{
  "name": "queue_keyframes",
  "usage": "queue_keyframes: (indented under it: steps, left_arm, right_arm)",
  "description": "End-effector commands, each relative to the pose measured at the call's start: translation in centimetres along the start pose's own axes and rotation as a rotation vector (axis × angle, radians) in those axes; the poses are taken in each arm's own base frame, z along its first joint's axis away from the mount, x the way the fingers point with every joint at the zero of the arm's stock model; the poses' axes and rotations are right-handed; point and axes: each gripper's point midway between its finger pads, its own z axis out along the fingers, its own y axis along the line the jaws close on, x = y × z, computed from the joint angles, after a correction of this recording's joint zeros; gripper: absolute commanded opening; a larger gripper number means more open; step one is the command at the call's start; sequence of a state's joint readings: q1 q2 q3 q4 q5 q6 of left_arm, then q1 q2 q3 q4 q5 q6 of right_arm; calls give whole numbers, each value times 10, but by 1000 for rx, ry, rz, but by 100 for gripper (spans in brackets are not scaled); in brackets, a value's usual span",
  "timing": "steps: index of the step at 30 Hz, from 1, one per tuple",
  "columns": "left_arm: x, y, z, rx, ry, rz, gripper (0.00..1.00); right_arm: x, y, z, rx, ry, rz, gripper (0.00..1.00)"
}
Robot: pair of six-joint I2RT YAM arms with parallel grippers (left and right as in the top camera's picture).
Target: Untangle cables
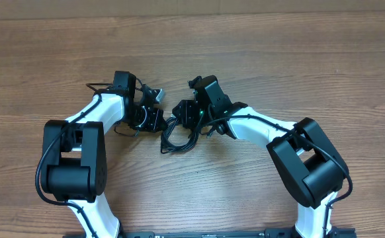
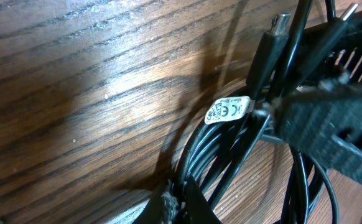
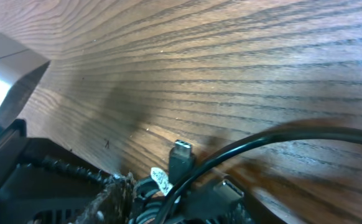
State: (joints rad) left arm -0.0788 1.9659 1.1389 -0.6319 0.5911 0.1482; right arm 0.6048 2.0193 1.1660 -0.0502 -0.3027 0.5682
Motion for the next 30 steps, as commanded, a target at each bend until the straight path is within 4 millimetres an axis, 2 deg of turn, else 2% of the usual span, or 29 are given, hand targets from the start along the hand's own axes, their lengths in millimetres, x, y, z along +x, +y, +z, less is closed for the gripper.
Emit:
queue_keyframes:
  steps: [1,4,7,11,17,25,30]
  left_arm:
    - [-5,-1,2,3,0,-6,4]
    - [-4,-1,2,2,0,-6,4]
    - [-4,-1,2,1,0,-6,4]
    - [-4,-1,2,0,0,-6,4]
    - [-3,7,2,-46,6,-7,4]
    - [-5,3,1,-20,0,-6,4]
    - [-8,-3,1,12,-8,-4,4]
  right_arm:
    - [-6,2,5,5,-24,-16,43]
    - [-7,1,8,2,-29,-17,41]
    - [-6,0,10,1,-28,-8,32]
    - [-5,0,10,-2,-25,-5,4]
    - [2,11,9,-74,27,-3,4]
    - [9,27,-7,-144,89,-1,4]
    - [28,30,-7,-138,159,10,4]
